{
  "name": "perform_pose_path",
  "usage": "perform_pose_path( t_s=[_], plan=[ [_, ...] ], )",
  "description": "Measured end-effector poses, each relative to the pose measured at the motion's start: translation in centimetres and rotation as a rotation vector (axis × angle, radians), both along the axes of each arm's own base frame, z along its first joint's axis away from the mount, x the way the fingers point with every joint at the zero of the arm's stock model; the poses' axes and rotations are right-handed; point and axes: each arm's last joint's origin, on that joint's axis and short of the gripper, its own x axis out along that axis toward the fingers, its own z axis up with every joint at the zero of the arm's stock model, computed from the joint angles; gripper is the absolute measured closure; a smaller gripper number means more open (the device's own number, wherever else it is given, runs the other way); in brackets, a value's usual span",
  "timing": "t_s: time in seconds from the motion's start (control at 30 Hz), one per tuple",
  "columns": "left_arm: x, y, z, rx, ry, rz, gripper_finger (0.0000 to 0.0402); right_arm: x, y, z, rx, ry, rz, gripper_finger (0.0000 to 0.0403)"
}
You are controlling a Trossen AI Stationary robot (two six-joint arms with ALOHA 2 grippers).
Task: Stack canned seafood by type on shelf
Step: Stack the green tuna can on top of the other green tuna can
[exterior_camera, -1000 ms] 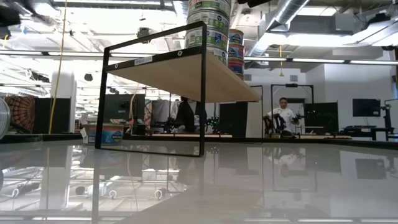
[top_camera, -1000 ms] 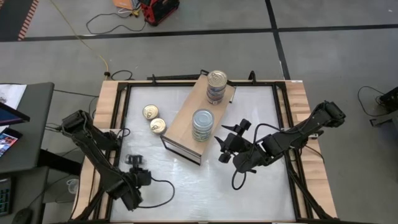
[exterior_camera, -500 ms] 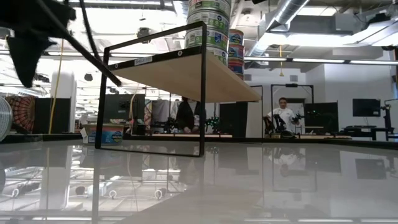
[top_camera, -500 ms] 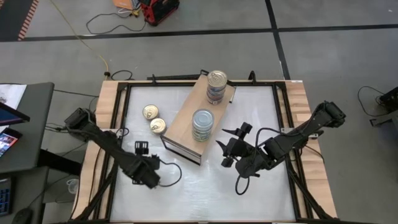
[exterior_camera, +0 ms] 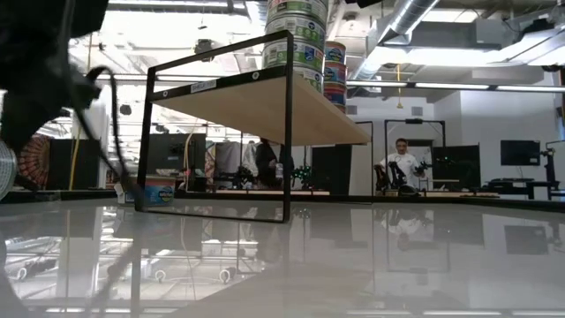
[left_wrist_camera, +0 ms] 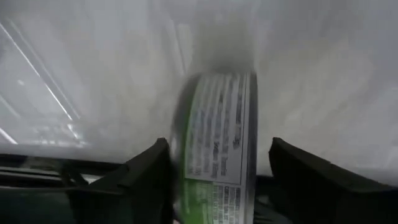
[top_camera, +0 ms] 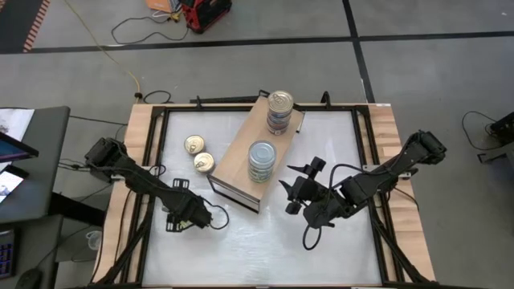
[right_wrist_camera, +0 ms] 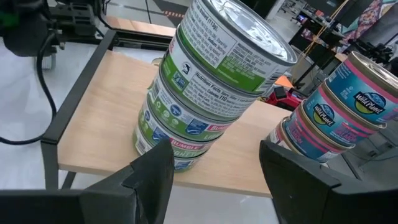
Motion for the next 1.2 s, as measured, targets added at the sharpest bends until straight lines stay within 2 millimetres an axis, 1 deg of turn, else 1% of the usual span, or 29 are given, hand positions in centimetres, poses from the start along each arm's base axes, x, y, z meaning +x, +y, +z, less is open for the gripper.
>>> perform_pose_path(
  t_s=[0.07, 0.17, 0.3, 0.4, 0.47, 0.53, 0.6, 0.67, 0.73, 0.83, 0.97, 1.1, 1.2],
  plan=[
    [-0.4, 0.1, -0.5, -0.011, 0.030, 0.006, 0.0160, 0.0, 0.0, 0.0, 0.001, -0.001, -0.001, 0.0133],
    [-0.5, 0.1, -0.6, -0.030, 0.037, 0.017, 0.0205, 0.0, 0.0, 0.0, 0.004, -0.003, -0.002, 0.0133],
    [0.0, -0.2, 0.0, -0.049, 0.019, 0.020, 0.0273, 0.0, 0.0, 0.0, 0.008, -0.007, -0.004, 0.0133],
    [0.4, -0.5, 0.7, -0.070, -0.004, 0.021, 0.0278, 0.0, 0.0, 0.0, 0.010, -0.005, -0.005, 0.0133],
    [0.6, -0.6, 1.5, -0.087, -0.022, 0.024, 0.0278, -0.3, 0.2, -0.2, -0.001, 0.014, 0.004, 0.0133],
    [0.7, -0.6, 2.8, -0.107, -0.070, 0.039, 0.0278, -0.9, 0.7, -0.3, -0.023, 0.045, 0.024, 0.0133],
    [0.8, -0.7, 4.6, -0.131, -0.152, 0.057, 0.0278, -1.7, 1.5, -0.2, -0.062, 0.060, 0.053, 0.0133],
    [0.8, -0.5, 6.6, -0.159, -0.262, 0.067, 0.0278, -2.3, 2.5, 0.1, -0.119, 0.049, 0.073, 0.0133],
    [0.7, -0.4, 8.8, -0.200, -0.406, 0.075, 0.0276, -2.2, 3.6, 0.1, -0.196, 0.057, 0.105, 0.0133],
    [0.6, 0.1, 12.1, -0.276, -0.632, 0.092, 0.0269, -1.0, 5.1, -0.3, -0.330, 0.114, 0.177, 0.0133],
    [0.2, 1.1, 15.9, -0.401, -0.916, 0.114, 0.0270, 1.2, 6.9, -1.1, -0.544, 0.202, 0.255, 0.0133],
    [-0.5, 2.5, 18.7, -0.437, -1.146, 0.124, 0.0272, 3.2, 8.1, -2.8, -0.836, 0.393, 0.328, 0.0133],
    [-0.9, 3.5, 20.1, -0.458, -1.265, 0.128, 0.0272, 4.5, 8.6, -3.6, -0.988, 0.481, 0.338, 0.0133]
  ],
)
